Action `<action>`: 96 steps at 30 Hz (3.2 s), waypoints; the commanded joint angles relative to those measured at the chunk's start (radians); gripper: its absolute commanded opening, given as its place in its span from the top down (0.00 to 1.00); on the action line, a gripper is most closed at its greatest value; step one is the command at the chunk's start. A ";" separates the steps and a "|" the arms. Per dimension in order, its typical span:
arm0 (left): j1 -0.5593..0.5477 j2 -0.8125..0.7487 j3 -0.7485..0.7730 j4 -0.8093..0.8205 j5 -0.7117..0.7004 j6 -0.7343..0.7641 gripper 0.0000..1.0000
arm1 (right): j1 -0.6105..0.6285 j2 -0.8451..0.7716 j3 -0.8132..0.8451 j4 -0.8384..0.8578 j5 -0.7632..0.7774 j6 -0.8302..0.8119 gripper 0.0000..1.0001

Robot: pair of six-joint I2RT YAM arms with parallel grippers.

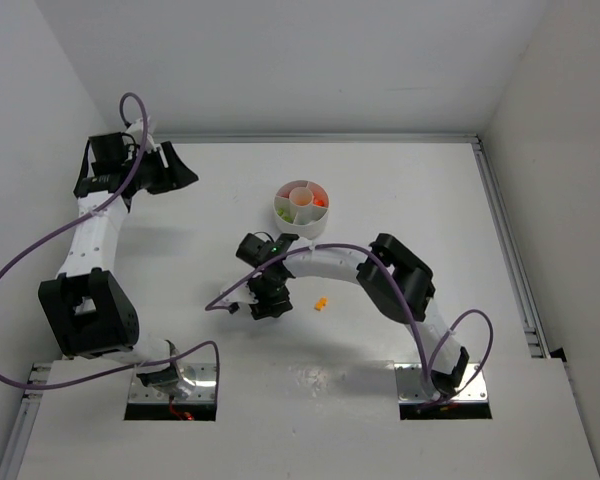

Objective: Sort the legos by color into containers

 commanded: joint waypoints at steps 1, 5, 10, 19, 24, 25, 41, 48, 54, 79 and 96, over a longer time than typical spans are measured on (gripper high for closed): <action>0.021 0.000 0.001 0.017 0.032 0.015 0.38 | 0.005 0.001 0.042 -0.019 -0.051 -0.011 0.45; 0.021 0.000 0.010 0.017 0.032 0.005 0.38 | 0.016 0.001 0.042 -0.019 -0.076 0.003 0.47; 0.021 0.000 0.010 0.017 0.032 0.005 0.38 | 0.016 0.024 0.068 -0.042 -0.096 0.040 0.50; 0.021 0.000 0.001 0.017 0.032 0.005 0.38 | 0.016 0.065 0.121 -0.042 -0.096 0.100 0.53; 0.021 0.000 0.001 0.017 0.032 0.005 0.38 | 0.016 0.075 0.131 -0.042 -0.096 0.109 0.57; 0.021 0.000 0.001 0.017 0.032 0.005 0.38 | 0.016 0.075 0.131 -0.042 -0.096 0.109 0.60; -0.043 0.010 -0.002 0.017 -0.029 0.074 0.40 | -0.102 -0.248 0.056 0.047 -0.012 0.399 1.00; -0.129 0.019 -0.037 0.069 -0.069 0.075 0.41 | -0.277 -0.327 0.104 0.060 0.073 0.515 1.00; -0.203 0.028 -0.047 0.090 -0.132 0.075 0.41 | -0.404 -0.231 0.262 0.070 0.070 0.560 1.00; -0.330 0.006 -0.148 0.110 -0.123 0.137 0.43 | -0.506 -0.065 0.413 0.070 0.070 0.587 0.58; -0.854 0.051 -0.225 0.175 -0.405 0.164 0.57 | -0.840 -0.392 0.070 0.119 0.193 0.755 0.60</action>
